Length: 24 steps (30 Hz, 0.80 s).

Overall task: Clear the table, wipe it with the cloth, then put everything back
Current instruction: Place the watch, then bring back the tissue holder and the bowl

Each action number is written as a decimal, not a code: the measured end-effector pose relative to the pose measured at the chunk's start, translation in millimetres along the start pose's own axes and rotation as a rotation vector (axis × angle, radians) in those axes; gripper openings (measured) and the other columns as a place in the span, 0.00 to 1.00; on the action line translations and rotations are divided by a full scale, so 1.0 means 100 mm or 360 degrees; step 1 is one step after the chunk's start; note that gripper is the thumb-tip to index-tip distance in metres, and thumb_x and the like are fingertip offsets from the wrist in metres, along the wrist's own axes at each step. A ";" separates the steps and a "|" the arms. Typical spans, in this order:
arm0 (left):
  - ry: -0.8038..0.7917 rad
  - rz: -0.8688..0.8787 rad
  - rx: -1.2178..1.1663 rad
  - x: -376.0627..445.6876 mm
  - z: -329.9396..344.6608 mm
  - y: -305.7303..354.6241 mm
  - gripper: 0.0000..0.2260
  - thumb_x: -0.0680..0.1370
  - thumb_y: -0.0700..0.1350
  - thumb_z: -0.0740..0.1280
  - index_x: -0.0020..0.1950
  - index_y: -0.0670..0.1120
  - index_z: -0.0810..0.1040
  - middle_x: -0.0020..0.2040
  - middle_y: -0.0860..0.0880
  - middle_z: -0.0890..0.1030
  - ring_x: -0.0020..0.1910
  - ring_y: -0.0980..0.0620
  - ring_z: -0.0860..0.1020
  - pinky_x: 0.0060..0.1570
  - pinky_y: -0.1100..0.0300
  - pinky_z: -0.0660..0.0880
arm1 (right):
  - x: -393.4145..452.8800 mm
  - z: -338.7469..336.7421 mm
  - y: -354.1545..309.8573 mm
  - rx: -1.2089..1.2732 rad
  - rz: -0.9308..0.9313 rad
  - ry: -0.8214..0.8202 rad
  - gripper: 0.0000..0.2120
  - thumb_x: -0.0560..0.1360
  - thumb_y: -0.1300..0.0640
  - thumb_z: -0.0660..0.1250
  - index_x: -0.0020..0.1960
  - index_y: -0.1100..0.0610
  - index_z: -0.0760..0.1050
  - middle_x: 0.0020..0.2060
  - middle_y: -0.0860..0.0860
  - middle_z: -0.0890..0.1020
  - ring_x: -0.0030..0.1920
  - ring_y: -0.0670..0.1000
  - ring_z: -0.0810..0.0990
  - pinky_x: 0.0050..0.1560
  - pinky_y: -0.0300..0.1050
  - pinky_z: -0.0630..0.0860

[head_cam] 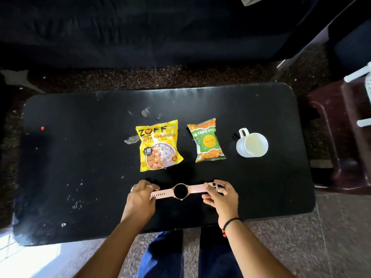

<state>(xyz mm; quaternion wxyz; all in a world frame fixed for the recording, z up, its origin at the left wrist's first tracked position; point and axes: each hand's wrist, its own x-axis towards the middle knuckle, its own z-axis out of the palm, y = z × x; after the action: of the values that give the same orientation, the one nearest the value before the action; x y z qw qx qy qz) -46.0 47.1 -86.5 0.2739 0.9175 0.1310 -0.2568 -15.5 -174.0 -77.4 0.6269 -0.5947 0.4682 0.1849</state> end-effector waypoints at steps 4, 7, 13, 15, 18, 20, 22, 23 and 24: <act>0.0282 0.0305 -0.0013 -0.07 0.05 0.17 0.11 0.71 0.35 0.65 0.48 0.47 0.82 0.46 0.49 0.79 0.42 0.45 0.78 0.42 0.50 0.76 | 0.03 -0.22 -0.03 -0.0044 -0.0042 0.0150 0.18 0.71 0.59 0.74 0.59 0.57 0.73 0.49 0.57 0.80 0.31 0.53 0.81 0.30 0.45 0.80; 0.0228 0.0579 -0.0144 -0.10 0.13 0.63 0.10 0.72 0.38 0.61 0.47 0.48 0.80 0.46 0.52 0.78 0.41 0.51 0.77 0.40 0.59 0.74 | 0.12 -0.57 -0.17 0.0039 -0.0029 0.0312 0.15 0.73 0.59 0.72 0.57 0.57 0.74 0.49 0.58 0.80 0.28 0.52 0.79 0.27 0.44 0.78; 0.0138 0.1088 -0.0382 0.07 0.44 2.12 0.10 0.72 0.40 0.62 0.49 0.49 0.79 0.49 0.51 0.78 0.46 0.55 0.77 0.49 0.69 0.71 | 0.51 -1.66 -0.77 0.0398 -0.0125 0.0595 0.10 0.76 0.64 0.65 0.58 0.58 0.71 0.46 0.58 0.79 0.24 0.48 0.77 0.22 0.39 0.73; 0.0143 0.1223 -0.0429 0.18 0.58 2.71 0.10 0.72 0.40 0.62 0.51 0.49 0.78 0.50 0.49 0.78 0.46 0.53 0.78 0.50 0.65 0.72 | 0.67 -2.13 -1.10 0.0510 -0.0213 0.0693 0.09 0.77 0.66 0.63 0.55 0.57 0.70 0.42 0.56 0.78 0.21 0.45 0.76 0.20 0.37 0.72; 0.0151 0.1333 -0.0455 0.36 0.80 3.54 0.10 0.73 0.39 0.62 0.51 0.47 0.79 0.50 0.48 0.78 0.47 0.51 0.77 0.52 0.66 0.70 | 0.88 -2.85 -1.66 0.0591 -0.0409 0.0829 0.10 0.76 0.67 0.63 0.48 0.51 0.69 0.38 0.55 0.77 0.20 0.45 0.75 0.19 0.36 0.72; 0.0134 0.1414 -0.0460 0.47 1.00 4.12 0.11 0.73 0.38 0.63 0.52 0.46 0.81 0.51 0.47 0.78 0.48 0.49 0.77 0.52 0.64 0.70 | 1.00 -3.38 -2.05 0.0558 -0.0605 0.0911 0.11 0.76 0.66 0.63 0.46 0.50 0.68 0.37 0.54 0.76 0.20 0.45 0.76 0.19 0.35 0.71; 0.0081 0.1524 -0.0461 0.59 1.20 4.68 0.13 0.72 0.37 0.64 0.55 0.44 0.80 0.53 0.46 0.77 0.51 0.47 0.77 0.55 0.61 0.71 | 1.14 -3.90 -2.41 0.0436 -0.0812 0.1007 0.11 0.75 0.64 0.64 0.46 0.49 0.67 0.37 0.54 0.76 0.21 0.44 0.76 0.19 0.36 0.71; 0.0048 0.1589 -0.0438 0.65 1.29 4.92 0.16 0.72 0.37 0.65 0.59 0.43 0.78 0.55 0.44 0.77 0.54 0.46 0.76 0.57 0.59 0.71 | 1.21 -4.12 -2.56 0.0358 -0.0911 0.1053 0.10 0.75 0.63 0.65 0.47 0.49 0.67 0.37 0.55 0.76 0.21 0.44 0.77 0.20 0.36 0.72; 0.0023 0.1659 -0.0404 0.71 1.37 5.15 0.19 0.71 0.39 0.66 0.63 0.43 0.76 0.58 0.43 0.76 0.57 0.45 0.74 0.60 0.57 0.69 | 1.27 -4.32 -2.71 0.0257 -0.0993 0.1099 0.10 0.73 0.60 0.66 0.48 0.49 0.67 0.39 0.55 0.76 0.23 0.43 0.77 0.21 0.37 0.73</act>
<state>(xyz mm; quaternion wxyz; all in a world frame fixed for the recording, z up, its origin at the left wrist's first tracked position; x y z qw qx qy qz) 154.5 -444.0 0.8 0.4731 0.8223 -0.3099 -0.0627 102.2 -673.4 38.3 0.5044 -0.6829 0.4612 -0.2578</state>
